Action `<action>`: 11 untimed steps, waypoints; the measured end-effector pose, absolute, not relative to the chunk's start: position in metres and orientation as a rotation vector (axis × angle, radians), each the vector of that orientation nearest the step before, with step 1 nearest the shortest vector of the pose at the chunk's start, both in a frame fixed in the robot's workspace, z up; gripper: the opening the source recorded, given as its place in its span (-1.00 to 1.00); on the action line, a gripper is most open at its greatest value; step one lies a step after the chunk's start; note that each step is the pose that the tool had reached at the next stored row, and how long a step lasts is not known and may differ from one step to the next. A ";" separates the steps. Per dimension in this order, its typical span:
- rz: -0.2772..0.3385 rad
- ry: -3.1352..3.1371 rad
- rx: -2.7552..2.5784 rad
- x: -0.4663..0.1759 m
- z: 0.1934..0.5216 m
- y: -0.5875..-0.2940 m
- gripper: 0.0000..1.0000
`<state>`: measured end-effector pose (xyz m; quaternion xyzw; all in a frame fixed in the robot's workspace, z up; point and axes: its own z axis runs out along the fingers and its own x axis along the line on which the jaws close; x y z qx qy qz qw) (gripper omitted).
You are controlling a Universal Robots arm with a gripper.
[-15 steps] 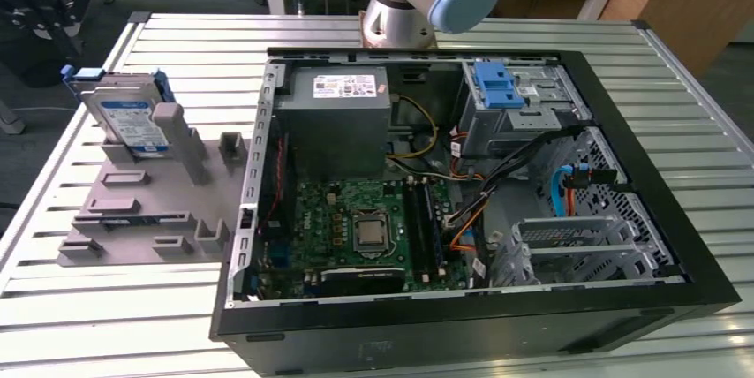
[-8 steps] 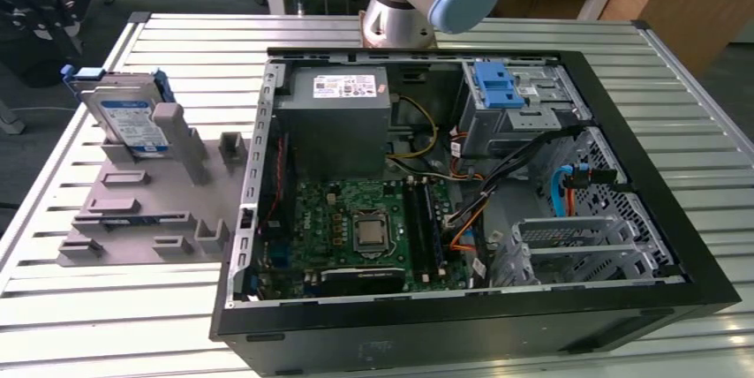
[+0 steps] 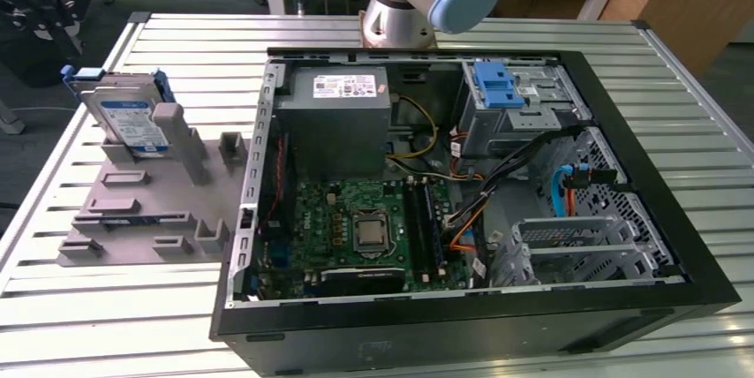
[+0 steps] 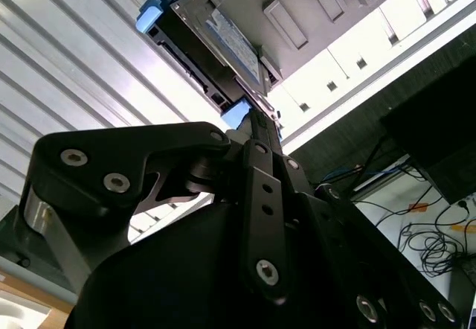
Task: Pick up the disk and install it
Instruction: 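Pick up the disk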
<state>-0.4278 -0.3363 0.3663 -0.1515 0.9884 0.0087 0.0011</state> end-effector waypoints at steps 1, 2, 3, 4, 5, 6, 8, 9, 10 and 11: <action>0.027 3.103 -0.476 -0.428 0.366 -0.336 -0.78; 0.027 3.103 -0.476 -0.428 0.366 -0.336 -0.78; 0.027 3.103 -0.477 -0.428 0.366 -0.336 -0.78; 0.027 3.103 -0.477 -0.428 0.366 -0.336 -0.78; 0.027 3.103 -0.477 -0.428 0.366 -0.336 -0.78; 0.027 3.103 -0.478 -0.428 0.366 -0.336 -0.78; 0.027 3.102 -0.481 -0.428 0.366 -0.336 -0.78; 0.027 3.100 -0.499 -0.428 0.366 -0.336 -0.78; 0.027 3.095 -0.527 -0.428 0.366 -0.336 -0.78; 0.027 3.090 -0.555 -0.428 0.366 -0.336 -0.78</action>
